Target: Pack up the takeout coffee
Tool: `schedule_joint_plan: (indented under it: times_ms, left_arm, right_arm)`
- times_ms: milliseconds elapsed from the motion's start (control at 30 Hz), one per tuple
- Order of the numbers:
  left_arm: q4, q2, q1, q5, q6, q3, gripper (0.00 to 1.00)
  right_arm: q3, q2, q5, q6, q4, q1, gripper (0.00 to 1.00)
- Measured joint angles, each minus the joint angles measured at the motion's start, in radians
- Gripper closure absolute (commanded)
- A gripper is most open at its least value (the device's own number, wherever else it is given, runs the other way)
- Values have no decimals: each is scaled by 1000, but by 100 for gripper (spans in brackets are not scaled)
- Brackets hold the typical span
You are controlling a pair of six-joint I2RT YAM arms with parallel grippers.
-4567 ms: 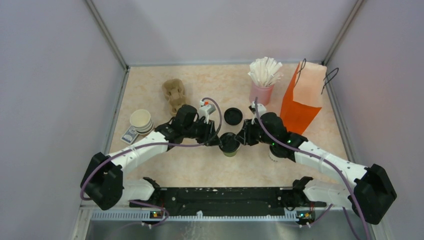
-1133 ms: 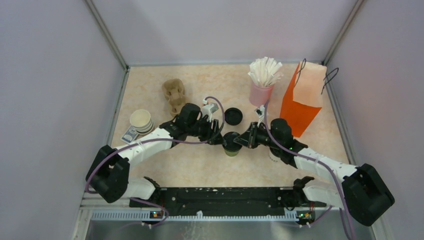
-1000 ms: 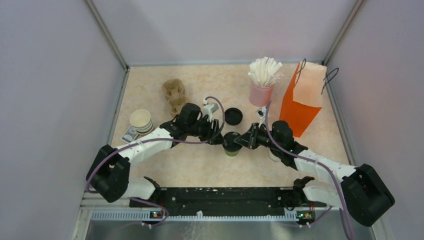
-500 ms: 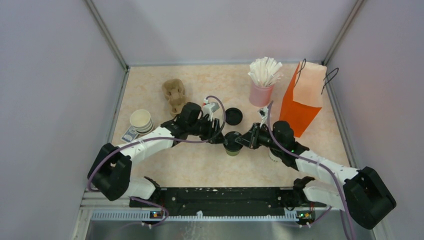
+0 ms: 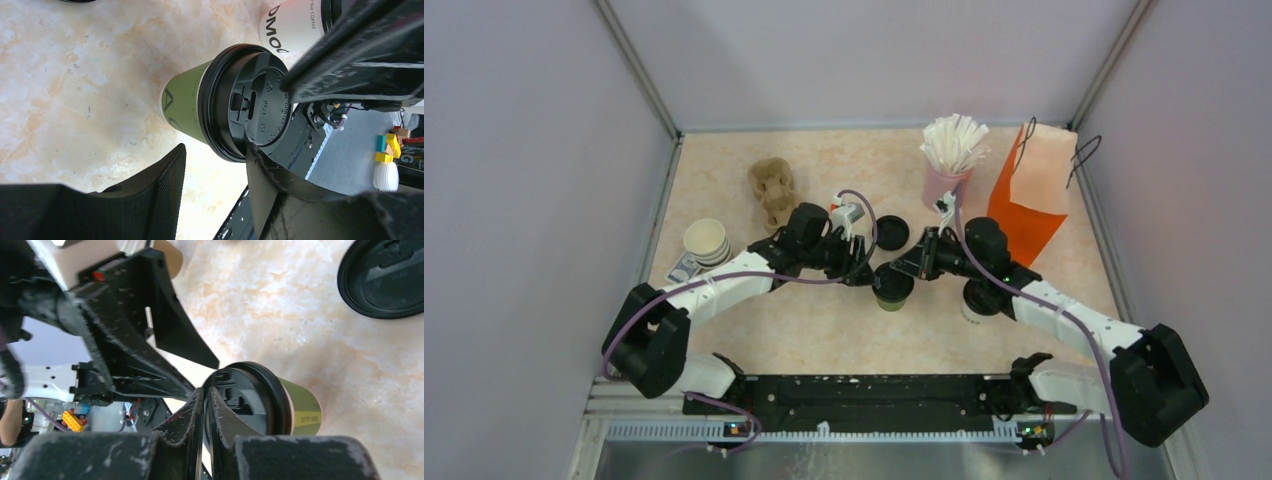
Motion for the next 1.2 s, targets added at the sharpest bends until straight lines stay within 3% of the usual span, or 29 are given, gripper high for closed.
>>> schedule_joint_plan:
  times_ms: [300,633,867,1033,1200]
  left_arm:
    - [3,1,0,-1,3,0,48]
    - [12,18,0,4,13,10,48]
    - [12,21,0,3,13,10,48]
    - [14,27,0,7,12,12,48]
    - [-8,36,0,-1,19,36,49]
  right_arm:
    - [-9,132,-34,-7,55,-40,94]
    - [-162,147,-79,58,361,-82,94]
    - [-218,161,-56,89,477,-82,95]
    - [-220,162,-50,100,484,-82,95]
    - [-184,116,-46,102,371,-82,92]
